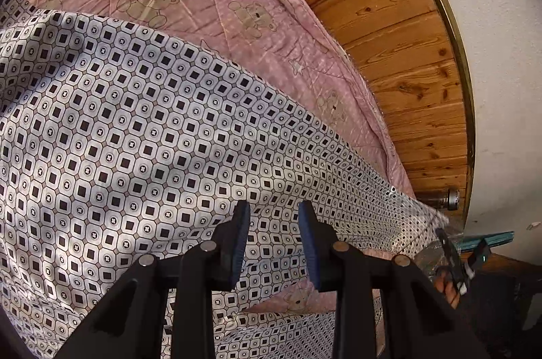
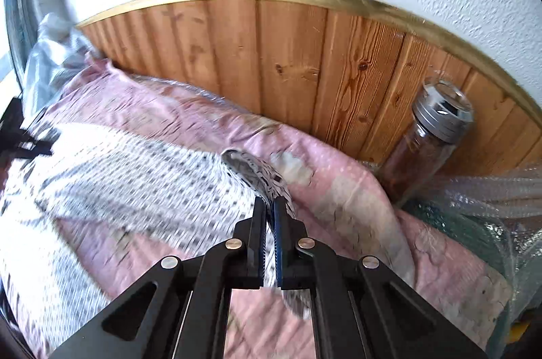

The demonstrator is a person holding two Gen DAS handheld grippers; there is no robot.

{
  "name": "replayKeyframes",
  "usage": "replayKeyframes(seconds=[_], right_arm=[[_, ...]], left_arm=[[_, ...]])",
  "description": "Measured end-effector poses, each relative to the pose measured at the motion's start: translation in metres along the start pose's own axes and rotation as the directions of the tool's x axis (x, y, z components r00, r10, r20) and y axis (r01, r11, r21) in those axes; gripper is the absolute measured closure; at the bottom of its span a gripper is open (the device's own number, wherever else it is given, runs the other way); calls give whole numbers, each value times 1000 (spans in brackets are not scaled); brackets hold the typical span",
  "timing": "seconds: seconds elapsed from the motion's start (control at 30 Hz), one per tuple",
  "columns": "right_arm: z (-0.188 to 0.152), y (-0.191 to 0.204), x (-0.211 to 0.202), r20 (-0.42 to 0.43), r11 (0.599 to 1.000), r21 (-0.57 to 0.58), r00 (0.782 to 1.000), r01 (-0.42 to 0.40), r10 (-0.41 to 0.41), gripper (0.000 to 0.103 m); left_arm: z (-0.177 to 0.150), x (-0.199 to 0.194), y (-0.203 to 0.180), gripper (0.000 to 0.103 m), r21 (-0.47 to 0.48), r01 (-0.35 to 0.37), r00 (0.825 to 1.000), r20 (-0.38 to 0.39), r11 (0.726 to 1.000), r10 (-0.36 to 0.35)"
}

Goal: Fold clothes

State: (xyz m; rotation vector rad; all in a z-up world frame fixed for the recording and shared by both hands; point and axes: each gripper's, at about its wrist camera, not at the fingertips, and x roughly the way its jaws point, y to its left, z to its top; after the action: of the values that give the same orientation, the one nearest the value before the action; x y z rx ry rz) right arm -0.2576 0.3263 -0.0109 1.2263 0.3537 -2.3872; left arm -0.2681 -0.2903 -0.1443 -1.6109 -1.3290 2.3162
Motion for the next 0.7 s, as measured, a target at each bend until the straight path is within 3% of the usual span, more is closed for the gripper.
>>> replayKeyframes(seconds=[0.07,0.17,0.3,0.37,0.43,0.47,0.53,0.57,0.6,0.7], right_arm=[[-46,-3,-24,-63,999,-9,997,34,-35,100],[-114,-34,-11,-217,987,106,971,120,-95,100],[-162,-62,-8,-286,925,319,951,207,-114,95],[-177,-72,-17,-270,859,470,960,201,-77,85],[-186,-72,-34,-148,727,685,987,55,64,74],[-186,-67,-37,-66,650,759,988,-42,141,70],[-181,-47,-25,52,522,833,964,-186,260,55],[-179,-37,-18,111,452,857,944,-249,311,54],[-177,-29,-11,110,433,868,944,-244,312,54],[-171,-14,9,40,441,884,965,-155,260,54]], left_arm=[[3,0,11,69,-32,2,1000,9,999,-2],[-1,6,25,64,-84,22,1000,8,996,-21],[-11,16,35,63,-141,55,998,-2,988,-56],[-13,20,27,63,-122,53,998,-11,991,-55],[-12,23,20,63,-106,55,998,-14,993,-57],[-10,25,15,63,-101,57,998,-10,993,-59],[-3,30,3,63,-88,69,998,-3,994,-69],[0,33,-4,62,-80,77,997,0,994,-77],[3,36,-11,62,-71,84,996,2,994,-84],[6,62,-36,56,-24,81,996,-46,996,-82]])
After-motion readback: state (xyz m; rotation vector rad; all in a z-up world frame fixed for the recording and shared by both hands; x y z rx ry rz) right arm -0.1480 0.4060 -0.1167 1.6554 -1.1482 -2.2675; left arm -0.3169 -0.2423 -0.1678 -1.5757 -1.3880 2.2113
